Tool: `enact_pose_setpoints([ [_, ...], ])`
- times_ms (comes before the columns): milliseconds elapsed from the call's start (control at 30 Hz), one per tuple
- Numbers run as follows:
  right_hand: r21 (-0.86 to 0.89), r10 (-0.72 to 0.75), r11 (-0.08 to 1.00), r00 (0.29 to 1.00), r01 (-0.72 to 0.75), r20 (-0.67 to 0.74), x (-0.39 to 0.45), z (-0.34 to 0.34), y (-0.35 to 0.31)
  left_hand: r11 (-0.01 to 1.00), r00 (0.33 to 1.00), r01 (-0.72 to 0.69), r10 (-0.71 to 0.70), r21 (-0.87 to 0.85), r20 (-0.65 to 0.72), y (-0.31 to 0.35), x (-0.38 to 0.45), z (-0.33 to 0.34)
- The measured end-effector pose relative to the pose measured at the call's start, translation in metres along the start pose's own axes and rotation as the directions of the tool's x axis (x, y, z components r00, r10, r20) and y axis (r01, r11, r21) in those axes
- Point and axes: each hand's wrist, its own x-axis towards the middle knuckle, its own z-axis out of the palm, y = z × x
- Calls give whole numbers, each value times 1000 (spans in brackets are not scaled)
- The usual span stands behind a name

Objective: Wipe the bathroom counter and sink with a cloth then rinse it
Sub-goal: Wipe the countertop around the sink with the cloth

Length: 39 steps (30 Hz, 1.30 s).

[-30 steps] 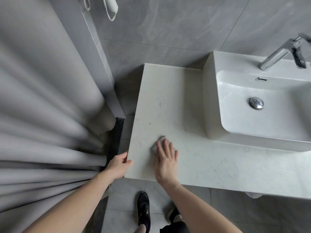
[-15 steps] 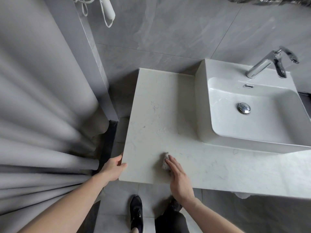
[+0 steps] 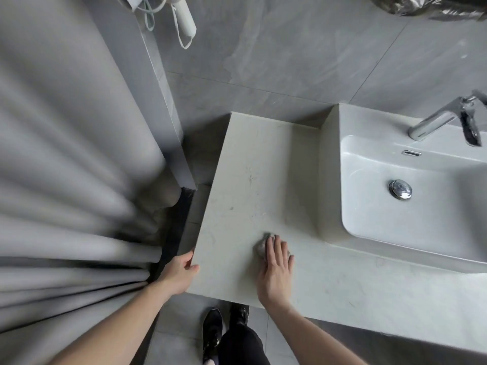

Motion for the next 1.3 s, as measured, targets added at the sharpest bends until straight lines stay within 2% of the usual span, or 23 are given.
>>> enact_pose_setpoints([
  [67, 1, -180, 983, 977, 181, 116, 4, 8, -29, 1000, 999, 23, -23, -11, -30, 2, -1, 2],
  [167, 49, -395, 917, 886, 395, 245, 14, 17, -65, 998, 998, 63, -64, -31, -25, -3, 3, 5],
  [267, 136, -467, 884, 829, 447, 308, 27, 16, -75, 994, 995, 95, -95, -56, 7, -42, 33, 15],
  [333, 231, -417, 904, 860, 359, 295, 34, 2, -73, 992, 993, 114, -114, -54, 8, -56, 45, 19],
  [433, 356, -274, 914, 943, 194, 190, 46, -36, -58, 989, 991, 130, -132, -64, -21, -11, 10, 8],
  [567, 365, -142, 923, 990, 123, 24, 73, -85, -10, 989, 990, 140, -140, -44, -3, 11, -6, 2],
  [700, 253, -6, 967, 999, 15, -36, 102, -94, 29, 989, 989, 146, -146, -27, -18, 16, -9, 1],
  [833, 28, 39, 999, 999, -40, 20, 107, -71, 35, 990, 990, 138, -139, -29, -32, 24, -14, 2],
  [900, -57, 0, 998, 999, 2, 41, 99, -54, 22, 990, 989, 136, -137, -29, -55, 27, -15, 3],
  [1067, -41, -200, 977, 964, 210, 177, 74, -12, -50, 991, 991, 122, -124, -55, -49, 25, -13, 2],
  [1133, -26, -305, 947, 924, 320, 232, 66, 1, -83, 992, 993, 111, -113, -63, -31, 23, -12, 0],
  [1200, 2, -424, 895, 850, 446, 312, 62, 9, -110, 992, 994, 105, -106, -65, -17, 24, -12, -2],
  [1300, 87, -510, 851, 773, 519, 378, 65, 13, -125, 993, 995, 102, -102, -50, 10, 24, -12, -5],
])
